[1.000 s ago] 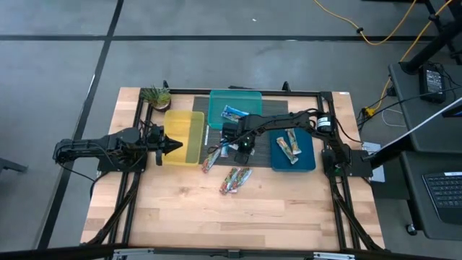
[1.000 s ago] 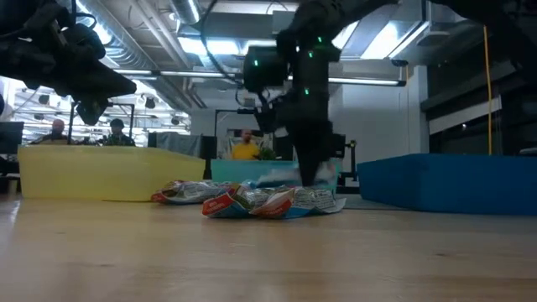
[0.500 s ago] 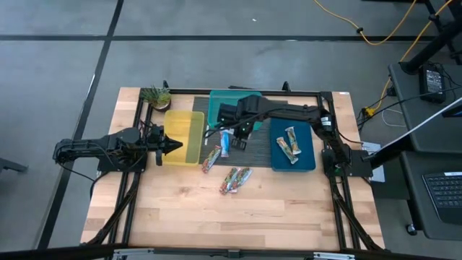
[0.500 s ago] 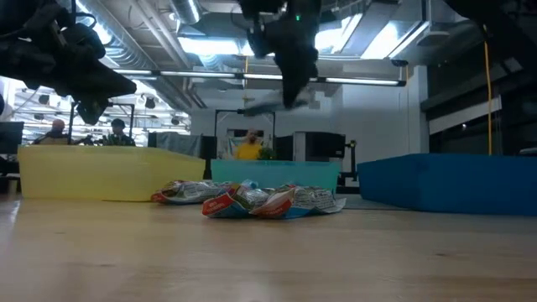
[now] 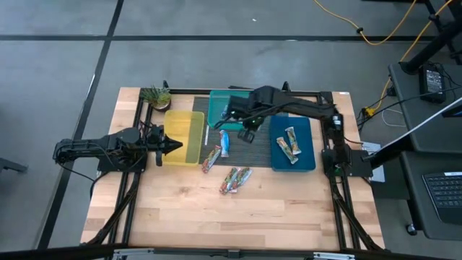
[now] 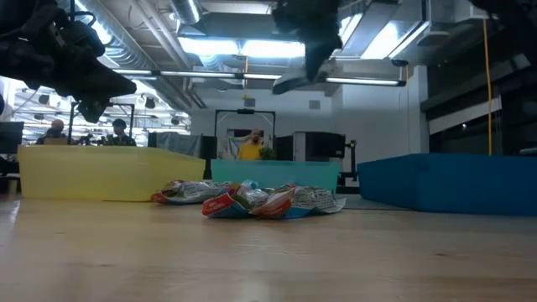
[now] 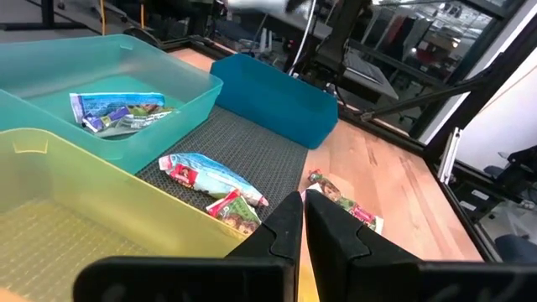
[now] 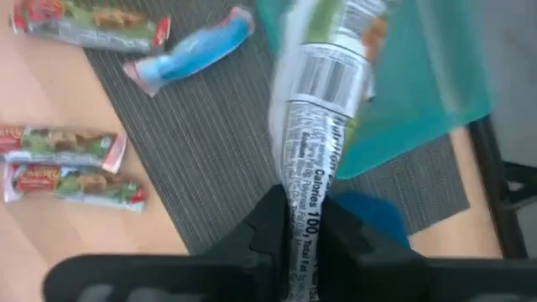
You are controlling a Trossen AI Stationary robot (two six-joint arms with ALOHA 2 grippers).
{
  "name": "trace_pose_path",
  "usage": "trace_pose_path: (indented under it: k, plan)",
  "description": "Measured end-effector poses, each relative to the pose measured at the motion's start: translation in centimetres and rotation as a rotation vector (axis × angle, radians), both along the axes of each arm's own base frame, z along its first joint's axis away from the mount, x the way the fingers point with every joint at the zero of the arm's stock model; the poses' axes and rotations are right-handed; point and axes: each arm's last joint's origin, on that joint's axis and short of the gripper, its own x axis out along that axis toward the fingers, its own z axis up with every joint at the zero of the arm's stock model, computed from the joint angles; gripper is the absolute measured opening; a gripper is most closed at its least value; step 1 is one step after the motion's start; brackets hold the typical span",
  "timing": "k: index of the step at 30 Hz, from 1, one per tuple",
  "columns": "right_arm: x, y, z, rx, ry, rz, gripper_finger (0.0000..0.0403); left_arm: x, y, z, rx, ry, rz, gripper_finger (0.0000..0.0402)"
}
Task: Pick and place Granola Bars by type
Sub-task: Put the yellow granola bar into the blue bin
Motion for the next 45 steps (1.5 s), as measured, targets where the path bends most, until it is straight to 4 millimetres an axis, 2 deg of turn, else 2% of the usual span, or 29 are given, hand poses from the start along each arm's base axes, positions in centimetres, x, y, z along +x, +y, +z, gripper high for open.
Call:
trace_pose_path:
  k: [4, 8, 15, 20, 26, 30, 33, 37, 41, 45]
  plan:
    - [-3.1, -0.2, 2.5, -0.011, -0.054, -0.075, 0.005, 0.0, 0.0, 0.0, 0.002, 0.001, -0.005, 0.0013]
    - [-7.2, -0.5, 3.1, -0.009, -0.052, -0.187, 0.005, 0.0, -0.1, 0.0, -0.002, 0.001, -0.027, 0.0013]
    - [-15.8, -0.3, 1.5, 0.035, -0.029, -0.469, 0.0051, 0.0, -0.1, 0.0, -0.003, 0.002, -0.036, 0.0013]
    - [-19.3, 0.6, 1.3, 0.116, -0.105, -0.583, 0.0051, 0.0, -0.1, 0.0, -0.002, 0.002, -0.025, 0.0013]
    - [-20.8, 1.0, 2.0, 0.13, -0.164, -0.623, 0.0051, 0.0, 0.1, 0.0, 0.007, 0.001, 0.024, 0.0013]
    - [-20.8, 1.0, 2.0, 0.12, -0.157, -0.584, 0.0051, 0.0, 0.2, 0.0, 0.011, 0.0, 0.053, 0.0013]
    - [-20.2, 0.5, 1.1, 0.088, -0.174, -0.552, 0.0051, 0.0, 0.2, 0.0, 0.013, -0.001, 0.062, 0.0013]
    - [-19.1, -0.5, -2.1, 0.081, -0.189, -0.539, 0.0051, 0.0, 0.2, 0.0, 0.016, -0.002, 0.079, 0.0013]
    - [-18.6, -1.2, -6.7, 0.087, -0.182, -0.549, 0.0051, 0.0, 0.2, 0.0, 0.016, -0.002, 0.078, 0.0013]
    - [-18.5, -1.3, -11.0, 0.19, -0.201, -0.556, 0.0051, 0.0, 0.2, 0.0, 0.012, -0.003, 0.079, 0.0013]
